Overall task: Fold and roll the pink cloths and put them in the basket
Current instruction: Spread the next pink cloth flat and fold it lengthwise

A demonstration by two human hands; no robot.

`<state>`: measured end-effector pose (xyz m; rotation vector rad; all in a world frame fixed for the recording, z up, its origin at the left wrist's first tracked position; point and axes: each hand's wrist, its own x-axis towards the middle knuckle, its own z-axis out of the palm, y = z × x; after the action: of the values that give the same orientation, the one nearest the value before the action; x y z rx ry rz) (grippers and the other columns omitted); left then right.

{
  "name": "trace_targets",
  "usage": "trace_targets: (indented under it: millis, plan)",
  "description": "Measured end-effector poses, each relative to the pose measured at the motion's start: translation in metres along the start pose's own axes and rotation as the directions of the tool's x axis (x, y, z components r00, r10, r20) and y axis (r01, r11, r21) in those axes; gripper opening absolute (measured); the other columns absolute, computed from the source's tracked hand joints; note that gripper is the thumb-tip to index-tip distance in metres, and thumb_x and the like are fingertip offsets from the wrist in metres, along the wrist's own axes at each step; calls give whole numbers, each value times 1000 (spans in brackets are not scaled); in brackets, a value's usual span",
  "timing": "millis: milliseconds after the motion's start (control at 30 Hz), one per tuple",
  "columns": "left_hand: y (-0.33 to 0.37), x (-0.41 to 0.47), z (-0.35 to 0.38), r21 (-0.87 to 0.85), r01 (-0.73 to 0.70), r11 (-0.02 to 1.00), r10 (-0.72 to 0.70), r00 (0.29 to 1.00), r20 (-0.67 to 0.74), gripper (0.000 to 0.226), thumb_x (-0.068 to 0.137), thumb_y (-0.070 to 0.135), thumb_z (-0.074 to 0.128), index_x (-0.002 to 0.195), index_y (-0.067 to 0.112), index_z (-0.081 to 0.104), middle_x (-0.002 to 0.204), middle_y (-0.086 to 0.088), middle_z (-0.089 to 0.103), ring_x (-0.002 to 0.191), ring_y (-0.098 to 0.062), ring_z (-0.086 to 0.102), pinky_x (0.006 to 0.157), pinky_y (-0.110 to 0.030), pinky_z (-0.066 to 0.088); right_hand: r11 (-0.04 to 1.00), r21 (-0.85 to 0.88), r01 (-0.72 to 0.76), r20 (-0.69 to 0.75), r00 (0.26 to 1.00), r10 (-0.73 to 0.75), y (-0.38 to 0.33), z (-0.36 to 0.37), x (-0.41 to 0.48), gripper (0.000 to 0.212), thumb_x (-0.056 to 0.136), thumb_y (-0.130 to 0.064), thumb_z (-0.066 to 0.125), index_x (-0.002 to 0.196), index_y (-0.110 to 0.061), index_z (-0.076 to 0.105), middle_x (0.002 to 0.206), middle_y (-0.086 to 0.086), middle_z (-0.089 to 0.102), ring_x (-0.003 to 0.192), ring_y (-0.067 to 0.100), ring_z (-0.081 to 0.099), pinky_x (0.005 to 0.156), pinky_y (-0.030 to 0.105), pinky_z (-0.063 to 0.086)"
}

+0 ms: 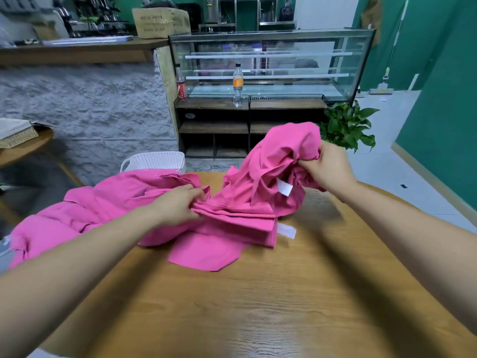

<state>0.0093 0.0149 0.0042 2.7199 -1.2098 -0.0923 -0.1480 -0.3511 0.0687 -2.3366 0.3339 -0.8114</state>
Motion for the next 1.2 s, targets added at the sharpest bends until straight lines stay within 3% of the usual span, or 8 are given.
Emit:
trace_targets:
  millis: [100,433,600,767,867,967,1067,1200]
  plan:
    - [-16,-10,-9,94,-23,995,18,998,54,4,90,20,68,88,19,65,90,-2,59,85,-28,61,75,-41,47,999,25,-27,-67,997,29,-1,-15,11,25,83,-33,79,74,-19,61,70,-3,68,70,19,65,62,37,44]
    - [-43,-42,-86,28,166,986,-163,983,-84,41,73,48,30,75,14,54,80,-1,57,82,-27,58,73,-39,42,997,53,-60,-83,994,64,-10,-34,17,21,81,-38,75,85,-19,69,79,-5,73,82,18,71,72,42,57]
    - [-66,-60,-133,-31,319,947,-320,932,-170,49,77,55,38,86,18,69,88,-6,71,89,-28,64,80,-36,48,998,52,-45,-53,997,48,-21,-24,10,28,79,-44,75,88,-17,71,81,0,74,82,22,71,77,51,59]
    - [-86,-81,-146,98,473,875,-452,873,-183,50,78,59,47,83,13,68,79,-12,72,78,-32,63,73,-38,51,997,66,-29,-38,999,32,-34,-11,7,17,83,-29,77,80,-17,65,76,0,71,79,25,69,70,43,54]
    - [-99,-94,-132,212,562,800,-548,827,-125,28,93,44,61,106,19,65,108,-16,75,95,-34,67,80,-36,52,997,66,-27,-16,999,28,-43,-3,5,19,83,-28,77,76,-20,61,71,-2,69,74,23,68,63,40,52]
    - [-105,-100,-112,318,561,764,-605,794,52,55,87,38,70,136,18,55,132,-15,67,119,-34,64,95,-35,52,997,74,-14,6,1000,13,-51,8,0,20,82,-28,77,73,-23,59,70,-2,68,73,24,68,65,45,54]
    - [-95,-95,-106,392,537,747,-627,766,143,105,72,59,79,160,33,27,152,-7,41,141,-34,43,110,-45,42,997,68,25,46,999,-28,-58,21,-6,22,81,-31,77,72,-24,58,70,-1,67,73,27,67,63,47,54]
    - [-67,-85,-98,462,411,786,-494,867,68,129,56,89,76,163,43,19,167,-1,22,155,-30,21,122,-53,22,995,70,73,72,994,-78,-68,37,-12,25,82,-35,78,73,-27,56,69,-5,66,71,21,63,66,45,51]
